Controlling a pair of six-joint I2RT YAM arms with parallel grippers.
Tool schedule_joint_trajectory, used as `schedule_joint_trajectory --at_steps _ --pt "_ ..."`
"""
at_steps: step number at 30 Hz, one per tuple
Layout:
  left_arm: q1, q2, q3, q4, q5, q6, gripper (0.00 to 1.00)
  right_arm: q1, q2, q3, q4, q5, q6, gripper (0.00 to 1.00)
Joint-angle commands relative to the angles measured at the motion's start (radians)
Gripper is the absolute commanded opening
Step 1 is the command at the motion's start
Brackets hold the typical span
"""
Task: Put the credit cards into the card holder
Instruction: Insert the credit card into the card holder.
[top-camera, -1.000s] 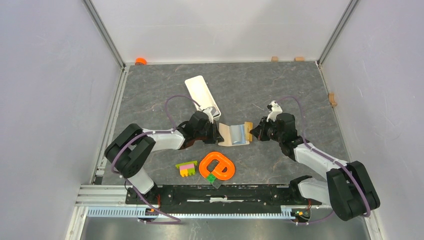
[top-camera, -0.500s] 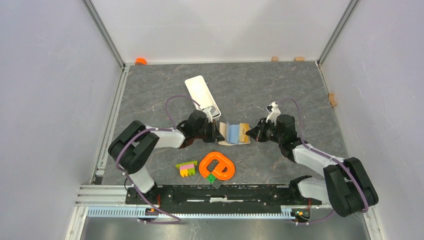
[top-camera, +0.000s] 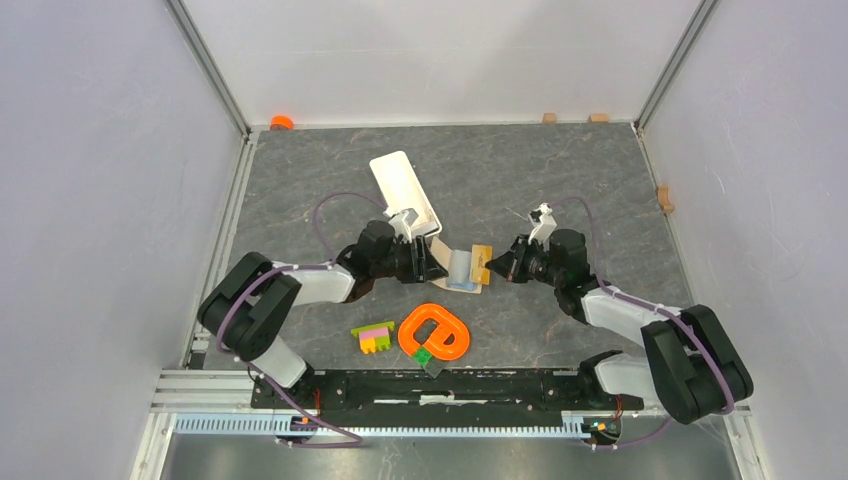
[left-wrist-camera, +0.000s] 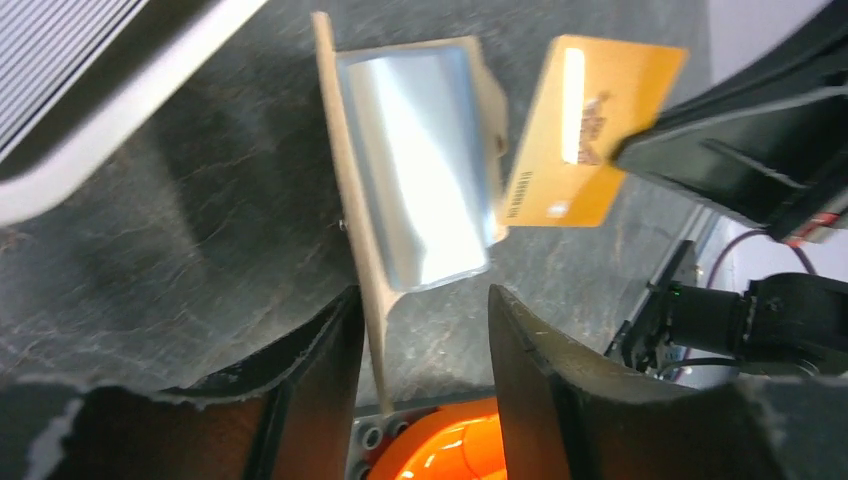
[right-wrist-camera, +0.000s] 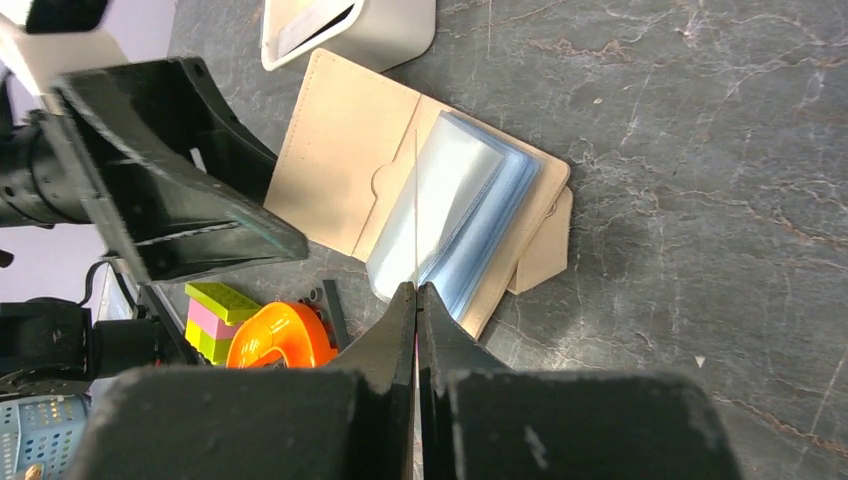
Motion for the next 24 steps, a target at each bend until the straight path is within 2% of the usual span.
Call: schedule_joint_trajectory --at_steps 1,5,11,13,17,24 --pt "0.0 -0.072 -0.011 0.121 0.058 0.033 0.58 0.016 0.02 0.02 0.073 -0.011 0.019 0.0" --pt "0.0 -0.064 0.011 0.118 0.077 0.06 0.61 0.029 0.033 0.026 0.088 -0.001 0.027 0.0" --pt "0.0 -0.001 0.073 0.037 0.086 0.109 0.6 0.042 0.046 0.028 0.092 0.034 0.029 0.0" --pt "0.0 0.005 0.083 0.004 0.058 0.122 0.54 0.042 0.007 0.031 0.034 0.098 0.008 0.0" --pt "-0.001 0.02 0.11 -0.098 0.004 0.161 0.35 0.04 -0.066 0.044 -0.082 0.225 -0.036 0.0" --pt "-0.001 0.032 0.103 -0.104 -0.002 0.159 0.21 0.028 -0.057 0.017 -0.112 0.252 -0.028 0.0"
